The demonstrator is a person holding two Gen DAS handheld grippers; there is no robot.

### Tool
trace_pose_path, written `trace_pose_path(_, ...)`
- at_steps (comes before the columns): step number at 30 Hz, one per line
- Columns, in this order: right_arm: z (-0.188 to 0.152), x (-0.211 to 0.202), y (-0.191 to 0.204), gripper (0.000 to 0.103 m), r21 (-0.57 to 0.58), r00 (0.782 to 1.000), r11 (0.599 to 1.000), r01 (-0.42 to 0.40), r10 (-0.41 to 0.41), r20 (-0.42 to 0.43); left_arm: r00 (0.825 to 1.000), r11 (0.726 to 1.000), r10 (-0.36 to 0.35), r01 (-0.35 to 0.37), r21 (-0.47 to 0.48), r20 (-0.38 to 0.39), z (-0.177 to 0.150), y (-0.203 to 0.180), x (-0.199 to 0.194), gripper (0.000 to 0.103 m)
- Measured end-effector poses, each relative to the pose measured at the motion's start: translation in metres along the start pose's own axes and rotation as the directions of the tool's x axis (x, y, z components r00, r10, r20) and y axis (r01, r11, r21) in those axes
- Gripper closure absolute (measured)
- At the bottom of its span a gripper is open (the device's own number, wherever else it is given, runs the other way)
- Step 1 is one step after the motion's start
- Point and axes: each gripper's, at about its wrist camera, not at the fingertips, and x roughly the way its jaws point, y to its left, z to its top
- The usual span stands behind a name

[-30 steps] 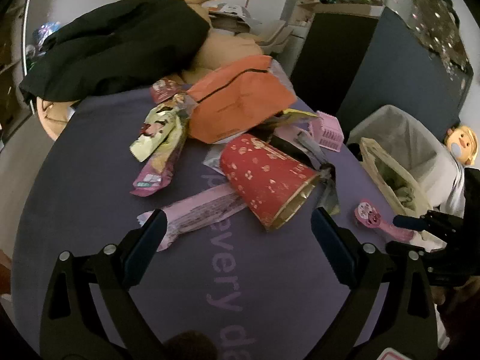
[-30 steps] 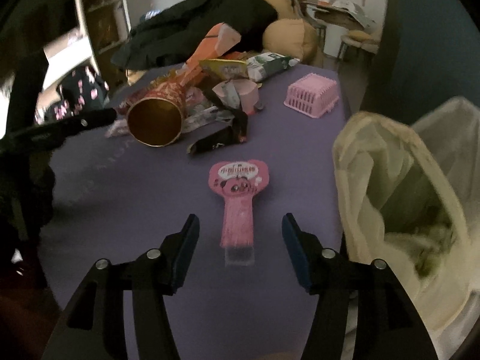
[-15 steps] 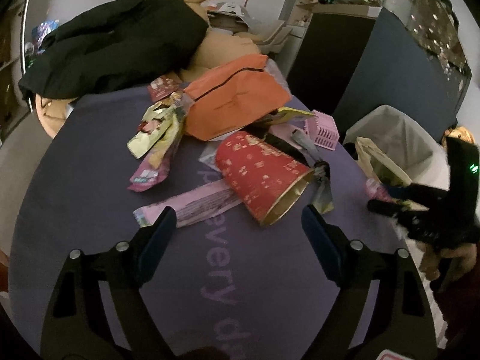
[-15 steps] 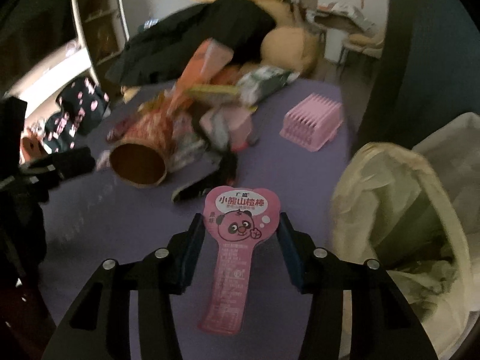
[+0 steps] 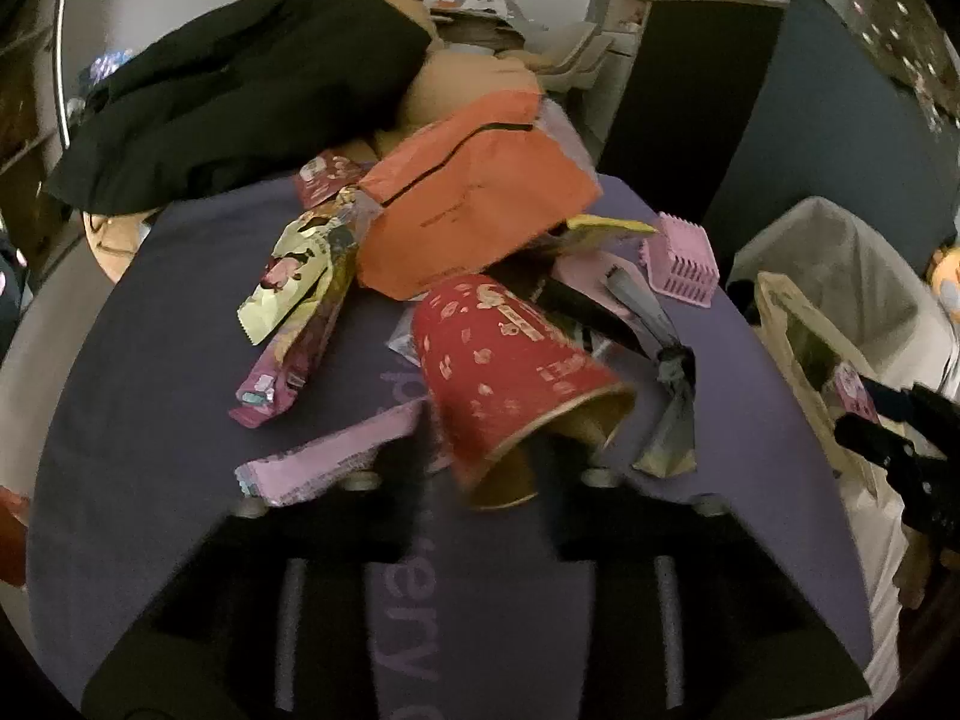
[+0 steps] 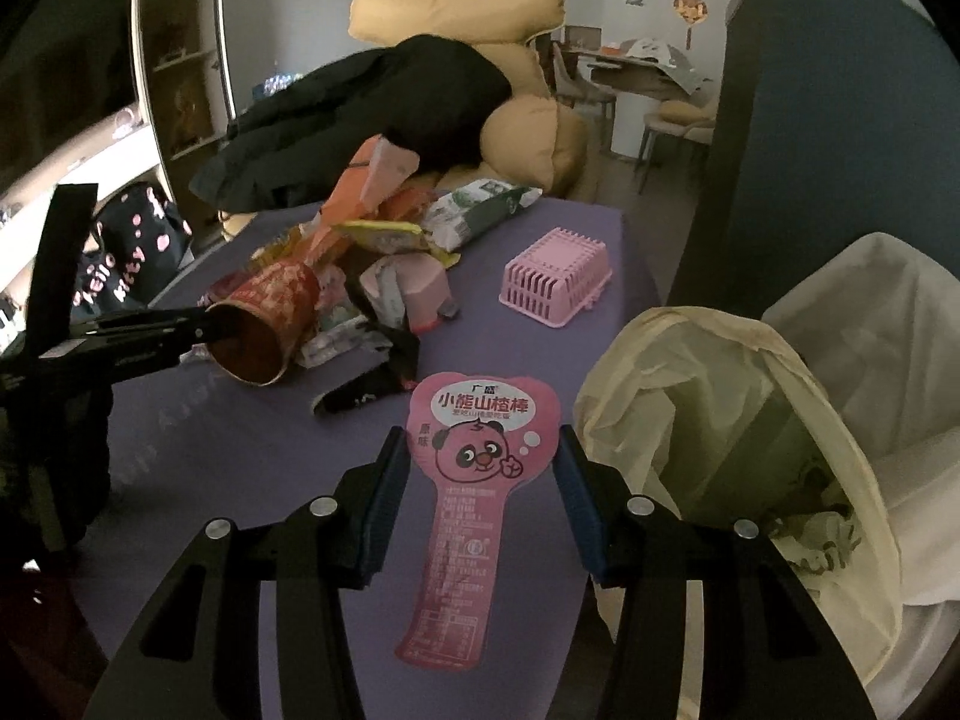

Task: Collect trash
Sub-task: 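Carry the red cup with the left gripper and drop it into the trash bag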

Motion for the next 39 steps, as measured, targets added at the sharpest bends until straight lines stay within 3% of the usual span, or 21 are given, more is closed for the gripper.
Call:
trace_pose_path(3, 0.004, -0.012, -0.003, 0.056, 0.003, 0.999, 1.0, 0.005, -0.005, 0.039, 0.999, 0.999, -0.01, 0.011, -0.041, 0.035, 0.005, 0.008, -0.011, 0.096)
trace_pose_path(8, 0.013, -0.033, -0.012, 0.056, 0.015, 0.994, 1.0, 0.023, -0.025, 0.103, 0.993, 0.999, -0.031, 0.034, -0.025, 0.111, 0.022, 0.003, -0.043, 0.098)
trace_pose_path(12, 0.02, -0.057, -0.024, 0.056, 0.025, 0.985, 0.999, 0.046, -0.049, 0.165, 0.984, 0.998, -0.065, 0.061, 0.027, 0.165, 0.037, -0.021, -0.066, 0.099)
trace_pose_path(17, 0.028, -0.092, -0.051, 0.056, 0.043, 0.965, 0.994, 0.102, -0.109, 0.24, 0.966, 0.983, -0.168, 0.15, 0.104, 0.195, 0.063, -0.068, -0.088, 0.099)
trace_pose_path(22, 0.027, -0.128, -0.088, 0.056, 0.082, 0.932, 0.977, 0.195, -0.21, 0.295, 0.937, 0.94, -0.33, 0.314, 0.134, 0.118, 0.089, -0.132, -0.073, 0.099)
trace_pose_path(25, 0.022, -0.143, -0.117, 0.056, 0.125, 0.911, 0.961, 0.246, -0.274, 0.308, 0.92, 0.911, -0.388, 0.375, 0.169, 0.053, 0.092, -0.173, -0.052, 0.099)
trace_pose_path(28, 0.013, -0.152, -0.146, 0.056, 0.175, 0.895, 0.943, 0.284, -0.327, 0.303, 0.906, 0.888, -0.424, 0.42, 0.185, -0.024, 0.09, -0.21, -0.023, 0.099)
trace_pose_path(33, 0.004, -0.146, -0.173, 0.056, 0.23, 0.895, 0.93, 0.288, -0.346, 0.282, 0.876, 0.866, -0.46, 0.479, 0.145, -0.143, 0.088, -0.241, 0.033, 0.098)
trace_pose_path(34, 0.003, -0.142, -0.176, 0.056, 0.235, 0.897, 0.93, 0.284, -0.344, 0.277, 0.865, 0.858, -0.472, 0.495, 0.139, -0.171, 0.086, -0.246, 0.046, 0.094)
trace_pose_path(36, 0.005, -0.132, -0.18, 0.056, 0.239, 0.902, 0.93, 0.279, -0.339, 0.267, 0.859, 0.854, -0.475, 0.502, 0.137, -0.193, 0.082, -0.248, 0.057, 0.068)
trace_pose_path(39, 0.005, -0.117, -0.18, 0.056, 0.242, 0.914, 0.937, 0.253, -0.313, 0.257, 0.867, 0.865, -0.46, 0.486, 0.126, -0.189, 0.073, -0.241, 0.064, 0.06)
